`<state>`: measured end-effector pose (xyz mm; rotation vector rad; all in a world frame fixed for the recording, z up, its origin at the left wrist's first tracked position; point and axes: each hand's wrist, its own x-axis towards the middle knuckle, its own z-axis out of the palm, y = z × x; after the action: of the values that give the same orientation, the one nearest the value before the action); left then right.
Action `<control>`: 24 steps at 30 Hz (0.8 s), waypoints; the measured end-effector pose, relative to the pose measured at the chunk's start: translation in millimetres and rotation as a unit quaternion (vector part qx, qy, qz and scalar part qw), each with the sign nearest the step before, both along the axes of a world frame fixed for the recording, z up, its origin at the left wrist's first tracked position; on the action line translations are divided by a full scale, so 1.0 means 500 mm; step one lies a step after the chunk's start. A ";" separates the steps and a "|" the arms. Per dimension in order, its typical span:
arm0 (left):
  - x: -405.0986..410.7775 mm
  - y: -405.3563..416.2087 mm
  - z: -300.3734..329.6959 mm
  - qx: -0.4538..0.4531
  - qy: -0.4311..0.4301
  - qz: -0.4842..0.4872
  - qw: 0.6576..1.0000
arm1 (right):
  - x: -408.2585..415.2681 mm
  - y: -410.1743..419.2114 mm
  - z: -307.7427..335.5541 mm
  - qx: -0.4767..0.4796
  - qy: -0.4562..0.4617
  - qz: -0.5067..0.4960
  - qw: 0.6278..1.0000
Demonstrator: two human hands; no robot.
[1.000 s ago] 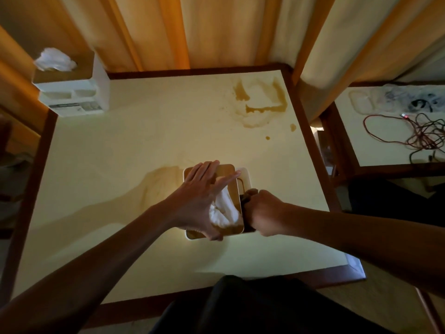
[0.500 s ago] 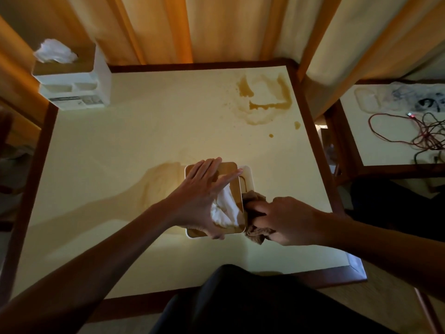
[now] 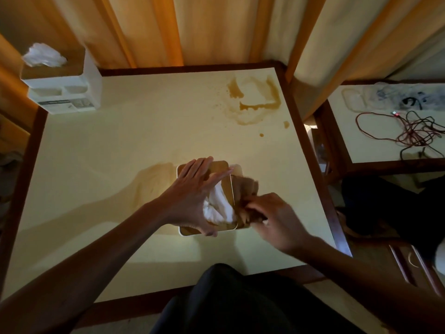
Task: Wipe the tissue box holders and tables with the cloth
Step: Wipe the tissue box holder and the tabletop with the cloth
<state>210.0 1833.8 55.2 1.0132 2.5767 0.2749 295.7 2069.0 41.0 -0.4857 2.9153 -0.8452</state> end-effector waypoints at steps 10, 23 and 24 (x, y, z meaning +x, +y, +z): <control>0.002 0.001 0.002 0.003 0.004 -0.003 1.000 | -0.045 -0.032 0.027 0.246 -0.095 0.124 0.957; 0.004 0.003 0.005 -0.008 -0.004 0.000 1.000 | -0.105 -0.062 0.079 0.326 -0.201 0.229 0.895; 0.003 0.003 0.005 -0.008 -0.003 0.001 1.000 | -0.108 -0.064 0.081 0.324 -0.213 0.234 0.892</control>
<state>211.4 1835.4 57.6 1.0024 2.5717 0.2577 241.6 2037.2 81.8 -0.7585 2.3080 0.0947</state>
